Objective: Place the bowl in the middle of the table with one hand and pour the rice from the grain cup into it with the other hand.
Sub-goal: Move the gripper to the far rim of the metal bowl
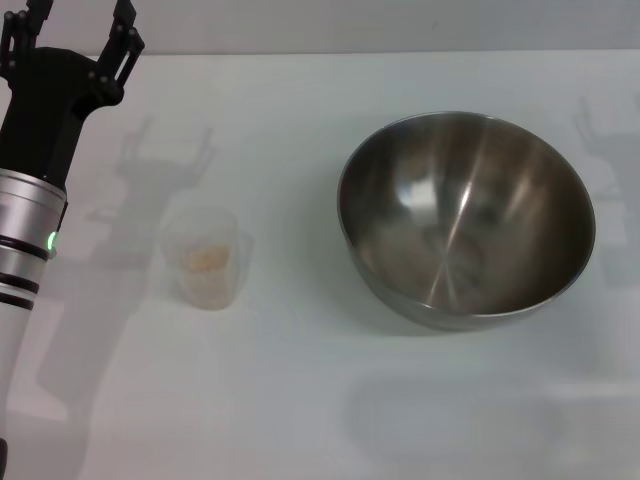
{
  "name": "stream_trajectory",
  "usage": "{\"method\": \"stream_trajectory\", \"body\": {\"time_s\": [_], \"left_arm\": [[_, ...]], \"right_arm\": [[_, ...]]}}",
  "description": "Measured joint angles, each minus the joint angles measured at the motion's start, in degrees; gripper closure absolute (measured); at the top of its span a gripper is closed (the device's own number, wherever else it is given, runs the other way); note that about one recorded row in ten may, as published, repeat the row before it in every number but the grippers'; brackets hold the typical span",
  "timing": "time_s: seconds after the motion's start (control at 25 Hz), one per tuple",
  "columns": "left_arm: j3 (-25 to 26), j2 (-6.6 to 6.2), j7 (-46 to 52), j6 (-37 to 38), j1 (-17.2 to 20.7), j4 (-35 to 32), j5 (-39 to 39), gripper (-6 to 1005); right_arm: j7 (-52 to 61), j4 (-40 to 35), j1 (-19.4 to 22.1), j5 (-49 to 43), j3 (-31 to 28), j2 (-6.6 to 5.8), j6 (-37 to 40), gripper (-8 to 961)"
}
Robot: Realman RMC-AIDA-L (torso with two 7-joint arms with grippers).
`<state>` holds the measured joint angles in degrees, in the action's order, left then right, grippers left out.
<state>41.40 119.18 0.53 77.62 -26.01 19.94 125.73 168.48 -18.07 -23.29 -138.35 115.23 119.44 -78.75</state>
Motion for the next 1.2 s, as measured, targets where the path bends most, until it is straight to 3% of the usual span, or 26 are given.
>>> {"method": "stream_trajectory", "body": {"time_s": [0.88,1.2], "left_arm": [[0.0,0.0,0.1,-0.8,0.0,0.1,-0.2,156],[0.0,0.0,0.1,-0.8,0.4,0.1,-0.3,157]], "right_arm": [[0.4,-2.4,0.3,-0.2,1.0,-0.14,2.5,237],[-0.8,-22.1,7.7,-7.0,-0.5,-1.09,20.5,240]]}}
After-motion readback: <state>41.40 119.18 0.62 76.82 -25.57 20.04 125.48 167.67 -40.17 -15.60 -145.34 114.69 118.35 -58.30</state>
